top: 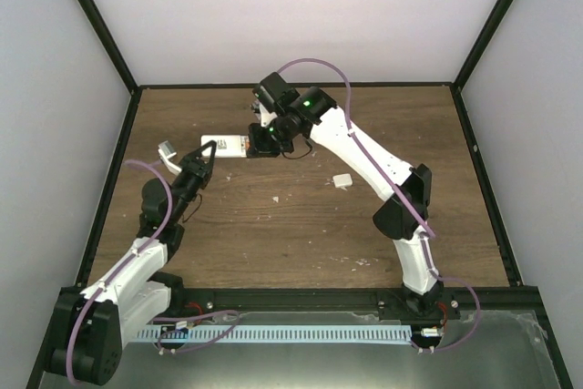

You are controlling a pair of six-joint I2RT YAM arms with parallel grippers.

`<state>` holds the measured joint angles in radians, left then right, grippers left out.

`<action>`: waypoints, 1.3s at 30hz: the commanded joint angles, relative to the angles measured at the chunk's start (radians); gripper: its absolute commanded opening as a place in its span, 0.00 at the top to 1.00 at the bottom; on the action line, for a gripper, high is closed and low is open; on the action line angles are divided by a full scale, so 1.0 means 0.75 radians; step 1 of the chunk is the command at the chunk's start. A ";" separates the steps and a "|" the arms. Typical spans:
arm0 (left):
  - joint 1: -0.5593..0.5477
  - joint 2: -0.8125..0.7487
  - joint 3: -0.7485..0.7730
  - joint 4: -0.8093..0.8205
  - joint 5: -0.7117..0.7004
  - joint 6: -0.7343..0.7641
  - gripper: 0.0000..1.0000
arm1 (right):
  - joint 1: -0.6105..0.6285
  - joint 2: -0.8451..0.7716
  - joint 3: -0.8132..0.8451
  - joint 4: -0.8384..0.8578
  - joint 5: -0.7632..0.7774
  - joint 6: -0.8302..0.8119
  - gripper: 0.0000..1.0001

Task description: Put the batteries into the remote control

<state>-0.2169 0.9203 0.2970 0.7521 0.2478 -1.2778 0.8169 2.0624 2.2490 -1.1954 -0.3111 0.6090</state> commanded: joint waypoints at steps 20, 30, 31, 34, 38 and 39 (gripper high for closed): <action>-0.039 -0.020 0.005 0.054 0.036 -0.017 1.00 | -0.034 0.085 0.039 0.056 -0.001 0.008 0.93; -0.042 -0.011 0.011 0.055 0.029 -0.024 1.00 | -0.034 0.085 0.039 0.083 -0.047 0.004 0.81; -0.040 -0.011 0.010 0.056 0.028 -0.029 1.00 | -0.035 0.081 0.039 0.083 -0.037 0.003 0.81; -0.040 -0.009 0.003 0.067 0.022 -0.062 1.00 | -0.036 0.045 0.039 0.082 -0.006 0.004 0.79; -0.040 -0.011 0.012 0.073 0.021 -0.091 1.00 | -0.036 -0.033 0.036 0.106 0.042 -0.010 0.78; -0.041 -0.012 0.016 0.069 0.024 -0.094 1.00 | -0.036 -0.057 0.034 0.109 0.067 -0.019 0.78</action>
<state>-0.2348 0.9241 0.2893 0.7033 0.2337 -1.3003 0.7933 2.0987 2.2490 -1.1545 -0.3187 0.6174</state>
